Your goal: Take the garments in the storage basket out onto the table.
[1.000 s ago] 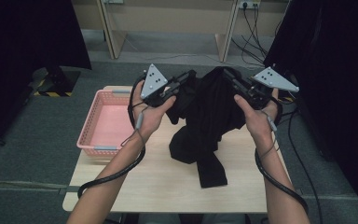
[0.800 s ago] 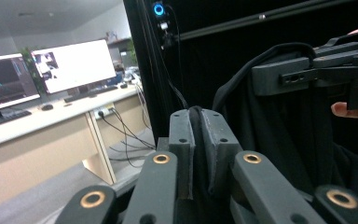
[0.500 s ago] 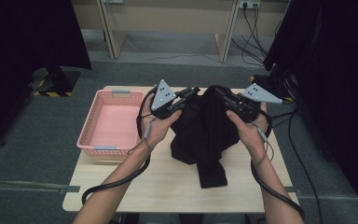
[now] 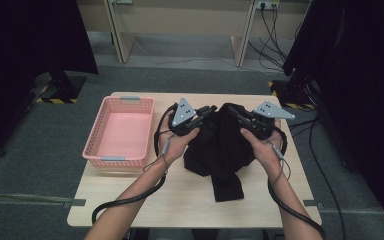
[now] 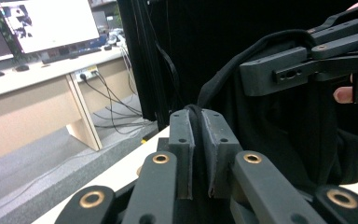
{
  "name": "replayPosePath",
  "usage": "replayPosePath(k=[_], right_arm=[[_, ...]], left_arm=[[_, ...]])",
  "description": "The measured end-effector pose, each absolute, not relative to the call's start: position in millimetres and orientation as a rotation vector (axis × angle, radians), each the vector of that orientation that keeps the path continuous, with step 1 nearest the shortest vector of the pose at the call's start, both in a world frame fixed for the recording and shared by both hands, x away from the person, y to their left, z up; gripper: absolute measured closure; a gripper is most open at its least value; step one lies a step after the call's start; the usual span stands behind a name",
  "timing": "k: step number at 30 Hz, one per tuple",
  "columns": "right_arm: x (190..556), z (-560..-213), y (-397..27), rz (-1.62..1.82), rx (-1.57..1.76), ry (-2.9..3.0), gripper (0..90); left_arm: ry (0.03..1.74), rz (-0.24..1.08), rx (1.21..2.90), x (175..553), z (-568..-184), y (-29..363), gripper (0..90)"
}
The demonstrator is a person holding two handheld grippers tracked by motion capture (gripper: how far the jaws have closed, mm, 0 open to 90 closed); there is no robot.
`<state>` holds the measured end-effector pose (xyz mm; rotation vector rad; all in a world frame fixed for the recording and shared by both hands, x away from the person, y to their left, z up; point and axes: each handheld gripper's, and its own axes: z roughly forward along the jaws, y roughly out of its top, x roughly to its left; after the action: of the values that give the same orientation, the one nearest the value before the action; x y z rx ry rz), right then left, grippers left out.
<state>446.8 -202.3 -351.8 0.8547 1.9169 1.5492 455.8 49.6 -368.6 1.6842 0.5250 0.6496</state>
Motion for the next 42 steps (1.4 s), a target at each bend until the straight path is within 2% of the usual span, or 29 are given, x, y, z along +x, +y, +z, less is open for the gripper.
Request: replayPosePath(k=[42], right_arm=[[452.0,-456.0,-203.3,1.402,1.066,2.012,81.2]], left_arm=[[0.636,0.53,1.797,457.5,-467.2,27.1,80.4]])
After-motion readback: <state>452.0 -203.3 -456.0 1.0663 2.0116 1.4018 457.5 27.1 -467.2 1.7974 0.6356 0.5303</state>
